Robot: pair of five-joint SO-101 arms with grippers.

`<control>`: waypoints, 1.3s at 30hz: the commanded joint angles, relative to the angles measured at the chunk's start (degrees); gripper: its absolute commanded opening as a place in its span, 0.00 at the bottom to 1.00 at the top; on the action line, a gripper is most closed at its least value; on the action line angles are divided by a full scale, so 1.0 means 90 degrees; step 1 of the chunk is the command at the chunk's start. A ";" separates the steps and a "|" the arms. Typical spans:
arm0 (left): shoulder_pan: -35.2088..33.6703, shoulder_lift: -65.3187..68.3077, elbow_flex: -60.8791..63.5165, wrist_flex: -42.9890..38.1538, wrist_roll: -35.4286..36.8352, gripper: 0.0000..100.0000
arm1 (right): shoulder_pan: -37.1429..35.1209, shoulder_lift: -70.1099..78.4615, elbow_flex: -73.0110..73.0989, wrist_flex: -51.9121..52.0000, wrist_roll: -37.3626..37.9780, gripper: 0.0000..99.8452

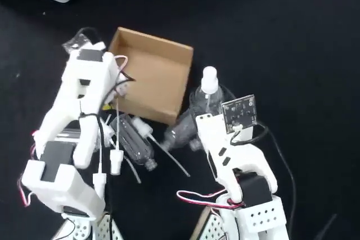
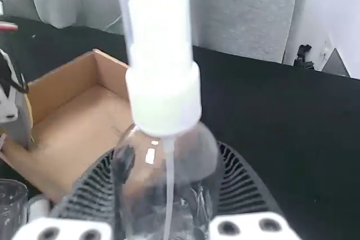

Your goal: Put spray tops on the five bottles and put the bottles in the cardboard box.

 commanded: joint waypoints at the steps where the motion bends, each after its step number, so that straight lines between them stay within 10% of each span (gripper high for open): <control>1: 0.0581 -0.0830 0.0190 0.0049 0.0029 0.12 | 0.0156 -0.0171 -0.0679 -0.0225 -0.0039 0.05; 6: 0.0728 -0.1114 0.0278 0.0059 0.0078 0.14 | 0.0156 -0.0171 -0.0679 -0.0225 -0.0039 0.05; 15: 0.0620 -0.1192 0.0259 0.0674 0.0791 0.54 | 0.0127 -0.0171 -0.0679 -0.0225 -0.0039 0.05; 25: -0.0161 -0.1192 -0.0161 0.0674 0.0713 0.40 | 0.0127 -0.0171 -0.0679 -0.0225 -0.0039 0.05; 39: -0.1216 -0.1114 -0.0103 0.0313 -0.1895 0.39 | 0.0117 -0.0161 -0.0669 -0.0225 -0.0039 0.05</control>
